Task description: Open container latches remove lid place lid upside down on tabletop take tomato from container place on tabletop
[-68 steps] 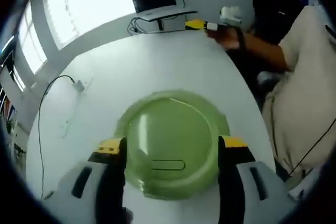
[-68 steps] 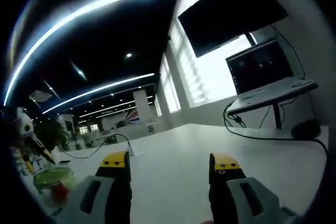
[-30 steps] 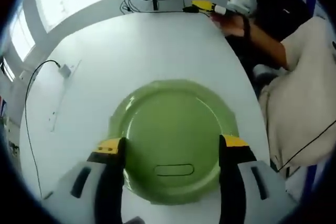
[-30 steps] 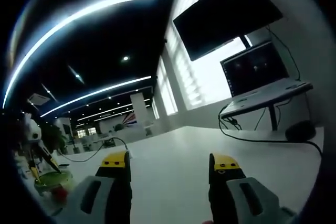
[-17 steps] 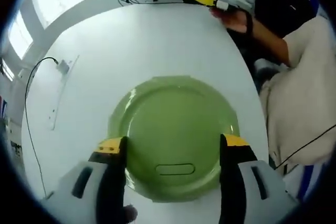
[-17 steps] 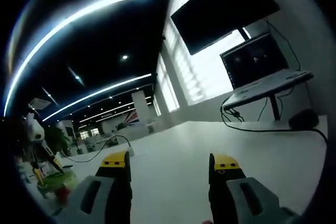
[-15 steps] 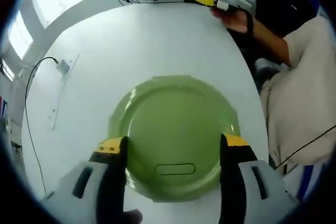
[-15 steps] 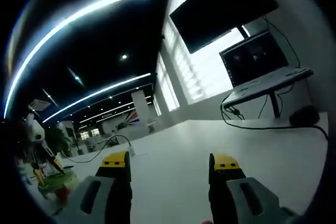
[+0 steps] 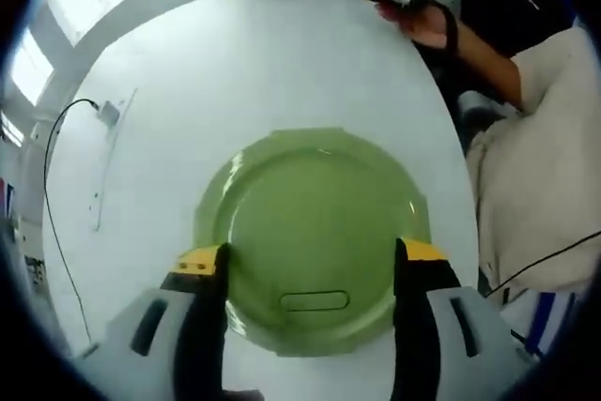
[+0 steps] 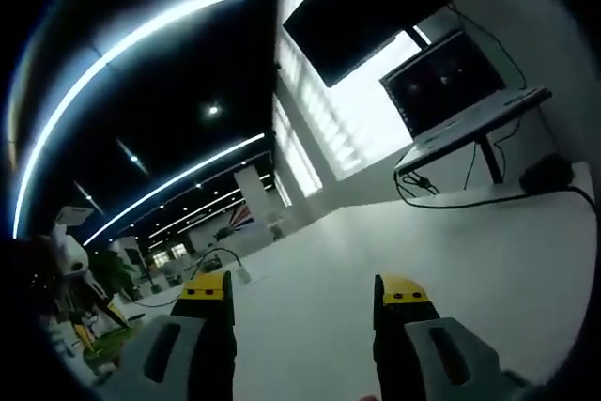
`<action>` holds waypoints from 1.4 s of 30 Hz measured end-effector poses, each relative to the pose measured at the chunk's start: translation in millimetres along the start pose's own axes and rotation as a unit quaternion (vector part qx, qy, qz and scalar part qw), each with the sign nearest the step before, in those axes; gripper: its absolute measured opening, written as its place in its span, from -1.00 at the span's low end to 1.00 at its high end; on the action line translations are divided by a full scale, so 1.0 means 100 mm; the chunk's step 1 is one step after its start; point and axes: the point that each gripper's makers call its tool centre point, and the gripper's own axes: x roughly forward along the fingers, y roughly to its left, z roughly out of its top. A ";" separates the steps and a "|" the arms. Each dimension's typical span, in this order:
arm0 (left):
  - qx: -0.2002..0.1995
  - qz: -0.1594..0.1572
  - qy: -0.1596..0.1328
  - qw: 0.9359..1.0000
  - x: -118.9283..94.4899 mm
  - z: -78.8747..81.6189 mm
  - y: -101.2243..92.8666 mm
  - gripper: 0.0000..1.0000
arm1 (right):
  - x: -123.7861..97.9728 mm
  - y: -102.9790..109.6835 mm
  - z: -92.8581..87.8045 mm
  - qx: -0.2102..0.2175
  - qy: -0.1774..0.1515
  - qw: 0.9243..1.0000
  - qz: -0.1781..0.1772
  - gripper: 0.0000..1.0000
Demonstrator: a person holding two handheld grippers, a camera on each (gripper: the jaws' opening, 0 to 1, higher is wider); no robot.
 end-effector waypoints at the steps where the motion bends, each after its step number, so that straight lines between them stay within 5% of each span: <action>1: 0.000 0.000 0.001 1.000 0.01 0.00 0.02 0.25 | 0.00 0.00 0.00 0.001 0.000 1.000 0.000 0.07; 5: 0.004 0.005 0.007 1.000 0.00 0.00 0.07 0.25 | 0.00 0.01 0.00 0.005 -0.001 1.000 0.000 0.07; 8: 0.008 0.013 0.015 1.000 0.00 0.04 -0.12 0.25 | 0.01 0.02 -0.02 0.012 0.000 1.000 0.001 0.07; 14: 0.004 0.002 0.020 1.000 0.02 0.05 -0.20 0.25 | 0.02 0.07 0.02 0.015 -0.002 1.000 0.005 0.07; 15: -0.003 -0.015 0.016 1.000 0.03 0.05 -0.18 0.26 | 0.03 0.08 0.03 0.014 -0.002 1.000 0.005 0.07; 24: -0.002 -0.008 0.020 1.000 0.01 -0.01 0.08 0.26 | 0.11 0.25 0.07 0.005 0.002 1.000 0.026 0.07; 42: 0.004 -0.003 0.035 0.999 0.01 0.00 0.02 0.27 | 0.35 0.77 0.29 0.006 0.000 0.996 0.084 0.05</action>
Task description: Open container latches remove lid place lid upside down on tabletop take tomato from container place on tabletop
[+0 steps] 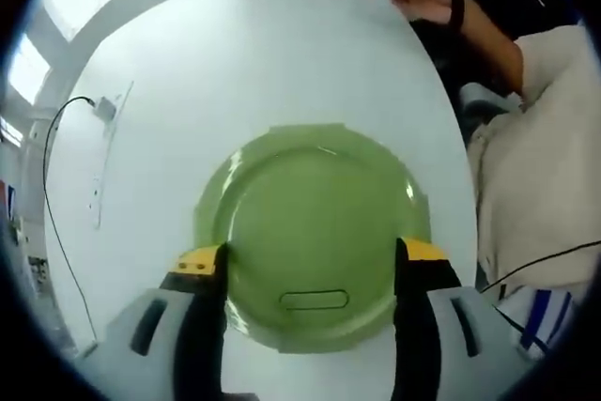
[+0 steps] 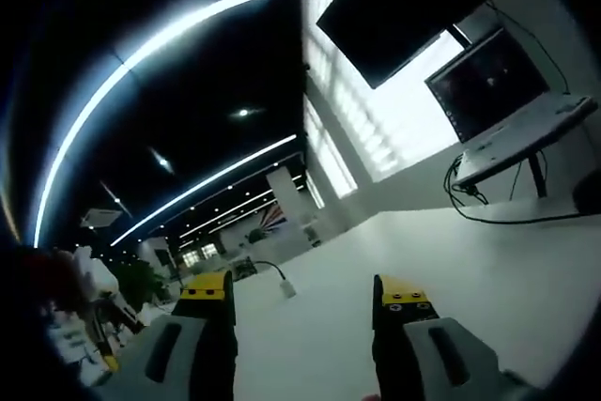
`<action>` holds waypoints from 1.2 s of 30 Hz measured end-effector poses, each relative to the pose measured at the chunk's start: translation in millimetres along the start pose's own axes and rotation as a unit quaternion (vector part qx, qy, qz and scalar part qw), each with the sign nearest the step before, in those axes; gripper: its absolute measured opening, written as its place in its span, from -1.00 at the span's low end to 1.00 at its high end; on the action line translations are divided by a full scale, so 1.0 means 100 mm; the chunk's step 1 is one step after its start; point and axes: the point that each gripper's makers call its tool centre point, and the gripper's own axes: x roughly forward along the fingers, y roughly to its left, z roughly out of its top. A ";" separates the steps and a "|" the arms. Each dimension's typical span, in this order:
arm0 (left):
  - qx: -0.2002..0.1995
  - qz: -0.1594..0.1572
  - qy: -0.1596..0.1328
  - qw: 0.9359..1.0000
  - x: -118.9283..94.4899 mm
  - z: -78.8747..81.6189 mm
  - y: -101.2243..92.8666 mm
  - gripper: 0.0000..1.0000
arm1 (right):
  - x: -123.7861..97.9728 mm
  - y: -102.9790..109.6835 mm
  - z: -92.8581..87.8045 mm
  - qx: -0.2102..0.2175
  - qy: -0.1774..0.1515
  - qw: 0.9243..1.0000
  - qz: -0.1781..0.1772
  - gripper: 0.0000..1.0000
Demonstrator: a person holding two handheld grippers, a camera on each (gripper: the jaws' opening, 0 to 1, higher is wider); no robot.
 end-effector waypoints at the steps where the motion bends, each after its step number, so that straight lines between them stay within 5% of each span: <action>1: 0.000 0.000 0.000 1.000 0.00 0.00 0.00 0.27 | 0.02 0.04 -0.01 0.000 0.001 1.000 0.005 0.05; 22: -0.002 0.001 -0.007 1.000 -0.01 -0.01 -0.05 0.27 | 0.18 0.72 -0.51 0.020 0.053 0.996 0.072 0.02; 36: -0.001 0.001 -0.009 1.000 0.00 0.01 -0.06 0.27 | 0.00 1.48 -0.76 -0.035 0.070 0.982 0.173 0.05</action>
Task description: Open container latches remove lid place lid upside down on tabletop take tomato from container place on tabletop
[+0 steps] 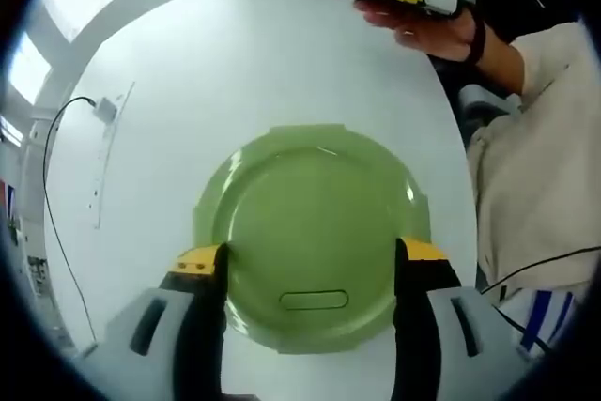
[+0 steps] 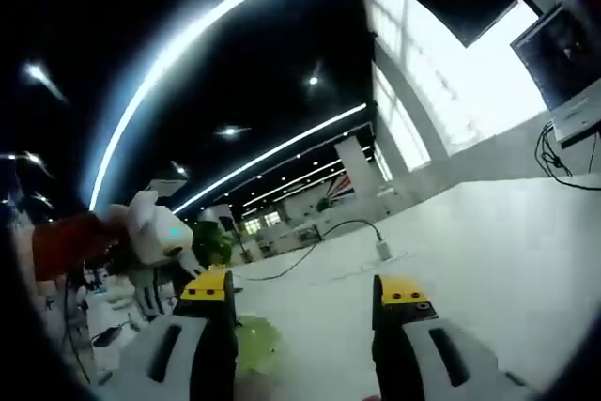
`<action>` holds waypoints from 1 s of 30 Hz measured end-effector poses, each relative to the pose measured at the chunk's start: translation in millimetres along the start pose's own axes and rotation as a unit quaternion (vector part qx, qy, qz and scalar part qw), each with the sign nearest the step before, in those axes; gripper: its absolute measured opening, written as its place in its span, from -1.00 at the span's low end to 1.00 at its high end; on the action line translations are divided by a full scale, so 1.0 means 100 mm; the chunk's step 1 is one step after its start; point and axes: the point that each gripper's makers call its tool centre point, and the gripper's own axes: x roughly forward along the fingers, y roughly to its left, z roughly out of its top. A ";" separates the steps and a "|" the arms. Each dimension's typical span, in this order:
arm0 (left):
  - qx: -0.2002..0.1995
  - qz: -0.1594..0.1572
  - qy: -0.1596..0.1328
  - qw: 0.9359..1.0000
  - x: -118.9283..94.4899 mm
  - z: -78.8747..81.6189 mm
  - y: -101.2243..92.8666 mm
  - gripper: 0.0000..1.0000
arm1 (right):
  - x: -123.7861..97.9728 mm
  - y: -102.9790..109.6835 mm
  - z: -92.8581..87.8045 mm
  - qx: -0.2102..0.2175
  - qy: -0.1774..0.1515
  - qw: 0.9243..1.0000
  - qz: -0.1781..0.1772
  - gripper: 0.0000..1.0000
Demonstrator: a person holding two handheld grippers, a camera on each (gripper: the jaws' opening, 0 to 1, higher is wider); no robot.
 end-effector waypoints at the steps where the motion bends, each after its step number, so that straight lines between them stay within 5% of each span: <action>1: 0.000 0.000 0.000 1.000 0.00 0.00 0.00 0.27 | 0.00 0.08 -0.03 -0.010 0.004 1.000 0.010 0.05; 9: 0.000 0.000 0.002 1.000 0.00 0.00 0.03 0.27 | -0.05 0.50 -0.15 -0.066 0.008 0.996 0.064 0.06; 13: 0.000 0.000 0.000 1.000 0.01 0.00 0.03 0.27 | -0.10 0.59 -0.25 -0.124 0.017 0.988 0.092 0.06; 20: -0.002 0.000 0.000 1.000 0.00 0.00 0.04 0.28 | -0.20 0.82 -0.31 -0.160 -0.008 0.978 0.136 0.04; 30: -0.006 0.001 -0.005 1.000 0.00 0.00 0.05 0.28 | -0.38 1.14 -0.42 -0.267 -0.045 0.941 0.205 -0.03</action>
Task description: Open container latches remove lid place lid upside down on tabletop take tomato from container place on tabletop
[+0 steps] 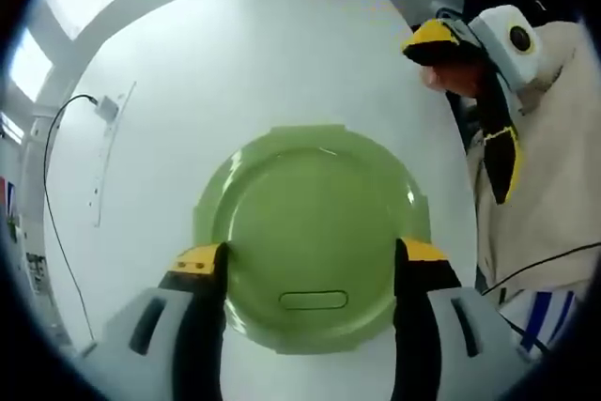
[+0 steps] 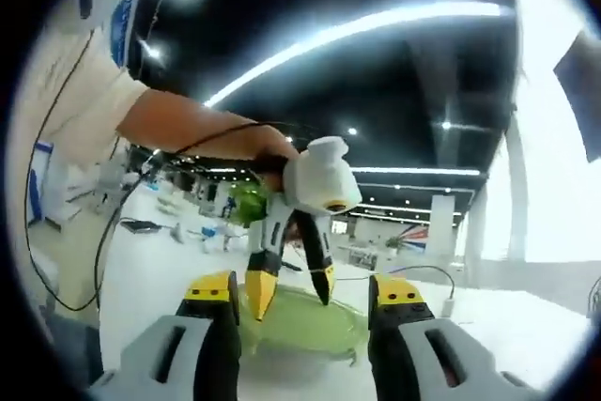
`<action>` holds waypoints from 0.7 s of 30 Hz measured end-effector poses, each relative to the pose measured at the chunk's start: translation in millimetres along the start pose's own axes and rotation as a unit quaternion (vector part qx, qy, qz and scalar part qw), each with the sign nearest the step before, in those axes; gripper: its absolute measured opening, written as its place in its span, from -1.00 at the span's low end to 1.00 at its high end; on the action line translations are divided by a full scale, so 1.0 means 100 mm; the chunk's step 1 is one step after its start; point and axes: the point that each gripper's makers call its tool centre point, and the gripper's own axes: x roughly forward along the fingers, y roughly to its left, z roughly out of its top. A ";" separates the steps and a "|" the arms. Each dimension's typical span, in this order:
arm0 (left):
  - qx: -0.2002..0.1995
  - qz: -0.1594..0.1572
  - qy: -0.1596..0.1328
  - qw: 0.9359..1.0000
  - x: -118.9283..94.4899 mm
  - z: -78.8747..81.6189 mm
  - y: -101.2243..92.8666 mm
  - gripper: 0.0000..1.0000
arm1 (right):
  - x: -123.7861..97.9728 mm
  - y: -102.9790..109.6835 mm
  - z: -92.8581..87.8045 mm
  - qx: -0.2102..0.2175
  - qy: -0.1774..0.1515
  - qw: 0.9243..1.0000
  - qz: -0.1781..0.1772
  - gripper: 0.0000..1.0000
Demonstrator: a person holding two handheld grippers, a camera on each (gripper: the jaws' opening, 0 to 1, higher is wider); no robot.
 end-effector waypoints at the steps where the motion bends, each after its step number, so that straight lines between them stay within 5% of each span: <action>1: 0.000 0.000 0.000 1.000 0.00 0.00 0.00 0.28 | 0.00 0.02 0.01 -0.004 -0.003 1.000 0.006 -0.03; 7: 0.000 0.000 0.005 1.000 0.00 0.00 0.00 0.28 | 0.01 0.24 0.06 -0.106 -0.020 0.993 0.052 -0.02; 14: -0.004 0.001 0.006 1.000 0.00 0.00 0.00 0.28 | 0.01 0.43 -0.03 -0.174 -0.019 0.981 0.089 0.00; 21: -0.004 0.001 0.005 1.000 0.01 0.00 0.00 0.28 | 0.02 0.61 -0.14 -0.267 -0.023 0.953 0.138 0.00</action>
